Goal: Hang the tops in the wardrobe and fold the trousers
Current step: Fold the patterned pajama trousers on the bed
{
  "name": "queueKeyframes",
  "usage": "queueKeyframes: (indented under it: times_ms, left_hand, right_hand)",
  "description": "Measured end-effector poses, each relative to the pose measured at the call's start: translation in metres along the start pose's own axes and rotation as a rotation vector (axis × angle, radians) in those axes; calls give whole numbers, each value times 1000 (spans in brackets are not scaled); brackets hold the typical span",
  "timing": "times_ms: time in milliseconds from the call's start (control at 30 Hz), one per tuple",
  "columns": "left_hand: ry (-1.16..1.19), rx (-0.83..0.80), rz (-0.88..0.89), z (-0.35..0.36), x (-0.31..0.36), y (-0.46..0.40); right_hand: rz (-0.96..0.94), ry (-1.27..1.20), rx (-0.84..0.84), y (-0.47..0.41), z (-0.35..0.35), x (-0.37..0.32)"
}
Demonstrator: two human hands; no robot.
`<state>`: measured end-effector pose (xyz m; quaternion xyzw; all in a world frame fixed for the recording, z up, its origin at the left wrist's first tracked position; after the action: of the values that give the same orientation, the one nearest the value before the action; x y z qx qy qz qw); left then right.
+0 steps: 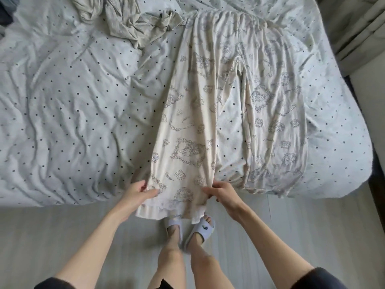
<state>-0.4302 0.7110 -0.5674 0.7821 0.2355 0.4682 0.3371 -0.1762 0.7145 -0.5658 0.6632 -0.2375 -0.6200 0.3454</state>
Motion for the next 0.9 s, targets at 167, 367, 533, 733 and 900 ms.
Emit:
queueKeyframes:
  times_ms: [167,367,533,733,900]
  left_hand:
    - [-10,150,73,-9,-13,11]
    - [-158,104,277,13,12,15]
    - [-228,67,391,27,25,29]
    - [-360,70,448,22,23,31]
    - [-317,30,504,33,39,36]
  right_hand:
    - [65,98,146,-4,3,27]
    - [-94,248,171,-9,28,-30]
    - [-236,488,67,-29,86,-91]
    - [-151,907,232,-51,107,-98]
    - [-167,431,284,-35,53,-97]
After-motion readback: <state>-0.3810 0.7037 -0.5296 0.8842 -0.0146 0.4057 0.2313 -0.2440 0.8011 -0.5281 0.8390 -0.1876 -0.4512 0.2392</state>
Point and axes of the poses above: each hand's wrist, its own y-axis away from the middle knuckle, its own z-axis out of the palm, x = y × z, the point moved 8 cm from there along -y, towards the middle knuckle, and after that the axes turned 6 degrees about -y, right-handed, at the moved point
